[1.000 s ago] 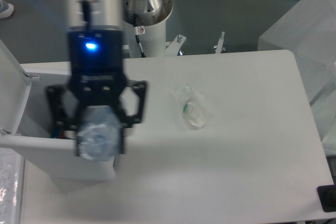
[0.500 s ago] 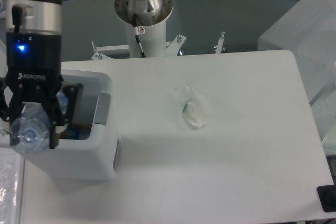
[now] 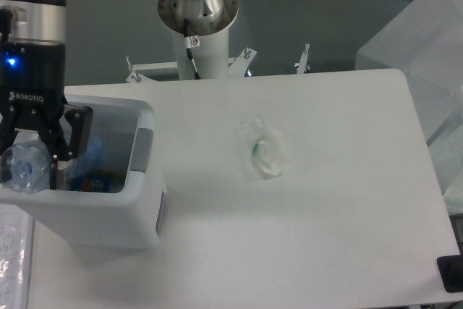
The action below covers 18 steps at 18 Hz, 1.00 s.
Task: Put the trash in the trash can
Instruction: 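Move the bottle over the bin opening and open the gripper, then move the empty gripper back over the crumpled plastic bag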
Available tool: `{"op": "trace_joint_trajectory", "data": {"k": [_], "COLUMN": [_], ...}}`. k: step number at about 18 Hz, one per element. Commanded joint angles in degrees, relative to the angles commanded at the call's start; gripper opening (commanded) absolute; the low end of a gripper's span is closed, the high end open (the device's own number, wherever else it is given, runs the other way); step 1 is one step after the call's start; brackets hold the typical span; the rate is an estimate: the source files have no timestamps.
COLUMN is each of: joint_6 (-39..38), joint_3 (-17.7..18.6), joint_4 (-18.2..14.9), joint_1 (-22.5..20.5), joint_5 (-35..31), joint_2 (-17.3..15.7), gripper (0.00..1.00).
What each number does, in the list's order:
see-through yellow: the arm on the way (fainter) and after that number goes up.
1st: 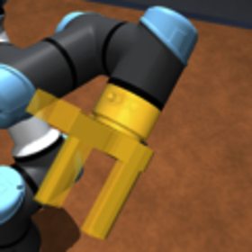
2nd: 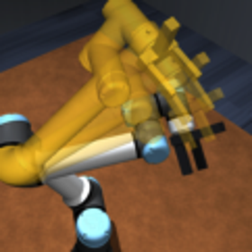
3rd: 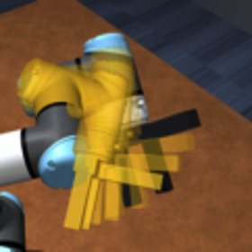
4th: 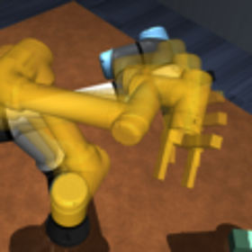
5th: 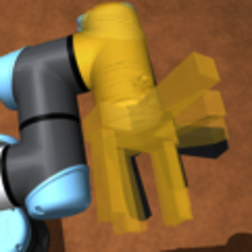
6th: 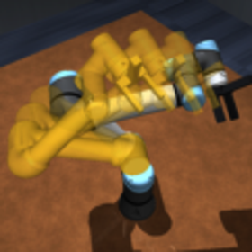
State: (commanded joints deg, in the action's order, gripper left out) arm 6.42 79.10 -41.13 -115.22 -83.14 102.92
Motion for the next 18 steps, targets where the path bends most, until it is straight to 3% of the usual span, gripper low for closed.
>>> {"op": "trace_joint_trajectory", "data": {"k": [3,8,10,11,18], "joint_6": [0.0,0.5,1.4,1.5,1.8], "joint_3": [0.2,2.3,3.2,3.2,9.9], "joint_4": [-0.1,-0.1,0.0,-0.1,-0.2], "joint_1": [0.0,-0.1,-0.4,-1.1,-19.3], "joint_5": [0.0,0.0,-0.1,-0.2,-0.1], "joint_2": [-0.4,-2.1,-2.1,-2.1,-2.0], "gripper": [0.76,0.76,1.0,1.0,1.0]}}
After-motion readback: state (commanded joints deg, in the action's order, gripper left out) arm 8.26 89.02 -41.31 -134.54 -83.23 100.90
